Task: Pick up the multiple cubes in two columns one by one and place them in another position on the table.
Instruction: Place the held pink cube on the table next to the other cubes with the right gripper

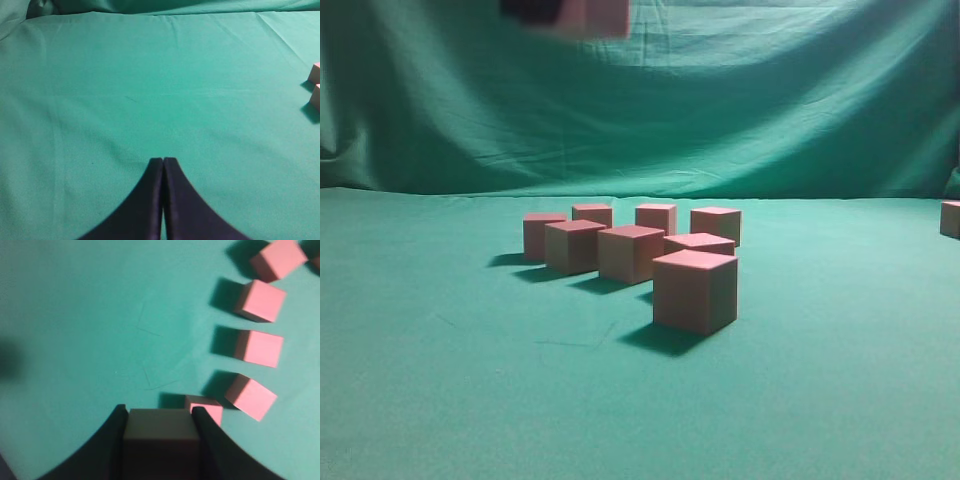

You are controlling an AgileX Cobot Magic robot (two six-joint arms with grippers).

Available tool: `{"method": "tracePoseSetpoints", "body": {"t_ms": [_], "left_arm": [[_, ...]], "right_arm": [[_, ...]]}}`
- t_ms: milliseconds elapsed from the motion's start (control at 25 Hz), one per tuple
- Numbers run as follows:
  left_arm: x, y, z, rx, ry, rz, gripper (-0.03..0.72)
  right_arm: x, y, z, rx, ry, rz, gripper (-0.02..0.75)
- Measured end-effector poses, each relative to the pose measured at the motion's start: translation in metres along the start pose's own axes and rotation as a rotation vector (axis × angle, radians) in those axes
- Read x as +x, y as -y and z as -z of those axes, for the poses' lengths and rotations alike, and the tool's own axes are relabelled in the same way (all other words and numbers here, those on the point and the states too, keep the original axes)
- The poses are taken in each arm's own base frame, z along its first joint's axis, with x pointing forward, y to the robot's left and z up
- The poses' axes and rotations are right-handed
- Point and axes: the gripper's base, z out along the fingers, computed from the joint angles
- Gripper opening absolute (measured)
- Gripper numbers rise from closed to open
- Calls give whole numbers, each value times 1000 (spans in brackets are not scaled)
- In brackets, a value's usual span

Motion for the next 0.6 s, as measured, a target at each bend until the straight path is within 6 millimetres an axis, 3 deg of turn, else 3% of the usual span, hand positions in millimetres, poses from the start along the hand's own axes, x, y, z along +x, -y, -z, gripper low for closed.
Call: {"method": "tracePoseSetpoints", "body": {"t_ms": [320, 600], "left_arm": [[0, 0, 0, 0, 0, 0, 0], [0, 0, 0, 0, 0, 0, 0]], "right_arm": [[-10, -6, -62, -21, -117, 65, 255], [-12, -8, -87, -35, -157, 150, 255]]}}
